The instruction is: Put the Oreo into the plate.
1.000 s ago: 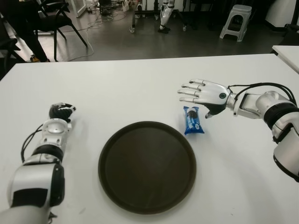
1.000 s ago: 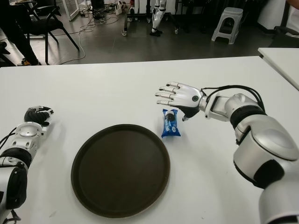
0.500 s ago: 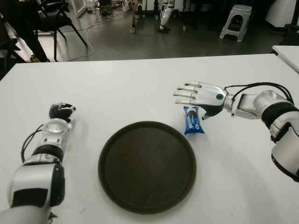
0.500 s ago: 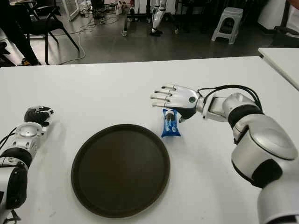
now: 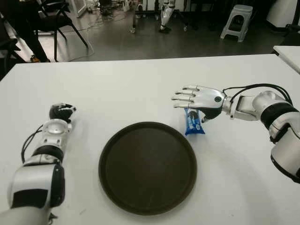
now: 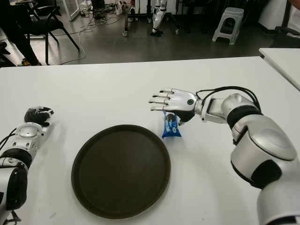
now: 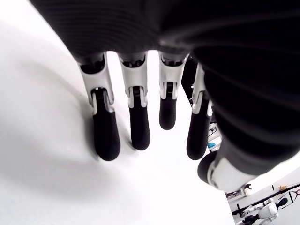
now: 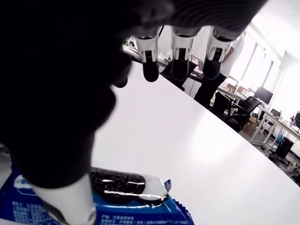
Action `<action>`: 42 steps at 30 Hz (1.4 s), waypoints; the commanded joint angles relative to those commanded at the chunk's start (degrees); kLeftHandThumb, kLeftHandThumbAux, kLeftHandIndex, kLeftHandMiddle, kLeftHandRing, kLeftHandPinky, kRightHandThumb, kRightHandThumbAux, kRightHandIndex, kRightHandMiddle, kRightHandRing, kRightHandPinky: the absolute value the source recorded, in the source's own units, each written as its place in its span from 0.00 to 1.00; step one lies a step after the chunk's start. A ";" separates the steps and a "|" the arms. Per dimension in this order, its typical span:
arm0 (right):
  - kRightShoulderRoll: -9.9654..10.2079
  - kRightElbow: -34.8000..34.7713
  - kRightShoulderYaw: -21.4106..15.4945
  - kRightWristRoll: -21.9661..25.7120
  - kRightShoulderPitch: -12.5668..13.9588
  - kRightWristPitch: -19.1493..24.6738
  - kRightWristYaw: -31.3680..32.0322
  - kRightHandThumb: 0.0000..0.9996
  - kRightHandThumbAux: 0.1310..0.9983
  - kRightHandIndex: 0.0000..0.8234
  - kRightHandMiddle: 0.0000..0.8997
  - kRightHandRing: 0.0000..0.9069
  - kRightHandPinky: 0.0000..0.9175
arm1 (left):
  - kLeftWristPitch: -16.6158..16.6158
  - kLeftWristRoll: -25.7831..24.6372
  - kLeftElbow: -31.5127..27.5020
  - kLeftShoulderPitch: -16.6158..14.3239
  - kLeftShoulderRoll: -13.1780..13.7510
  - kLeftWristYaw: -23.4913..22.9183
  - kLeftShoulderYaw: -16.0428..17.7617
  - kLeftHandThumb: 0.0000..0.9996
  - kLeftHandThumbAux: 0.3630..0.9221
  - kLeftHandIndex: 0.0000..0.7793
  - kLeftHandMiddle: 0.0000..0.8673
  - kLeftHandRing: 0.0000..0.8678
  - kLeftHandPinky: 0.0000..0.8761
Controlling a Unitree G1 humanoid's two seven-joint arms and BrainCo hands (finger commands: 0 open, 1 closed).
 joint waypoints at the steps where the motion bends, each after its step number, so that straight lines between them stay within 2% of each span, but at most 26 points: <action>1: 0.01 0.03 0.02 0.00 0.09 -0.05 0.00 0.00 0.83 0.00 0.00 0.00 0.00 | -0.03 0.09 -0.01 -0.01 0.01 0.09 -0.09 0.69 0.63 0.54 0.20 0.15 0.08; 16: -0.38 -0.07 1.37 -1.60 0.35 1.88 -1.73 0.00 0.83 0.00 0.00 0.00 0.00 | 0.27 0.08 0.05 0.03 0.08 0.56 -0.20 0.69 0.63 0.54 0.18 0.12 0.05; 25: -0.93 0.42 3.30 -3.19 0.22 4.98 -1.29 0.00 0.83 0.00 0.00 0.00 0.00 | 0.06 -0.11 -0.03 0.05 0.04 0.36 -0.02 0.69 0.62 0.54 0.20 0.14 0.05; 42: -1.76 1.25 2.35 -1.90 0.72 4.28 0.52 0.00 0.83 0.00 0.00 0.00 0.00 | 0.10 -0.25 -0.04 0.16 0.17 -0.02 0.11 0.69 0.62 0.54 0.21 0.14 0.06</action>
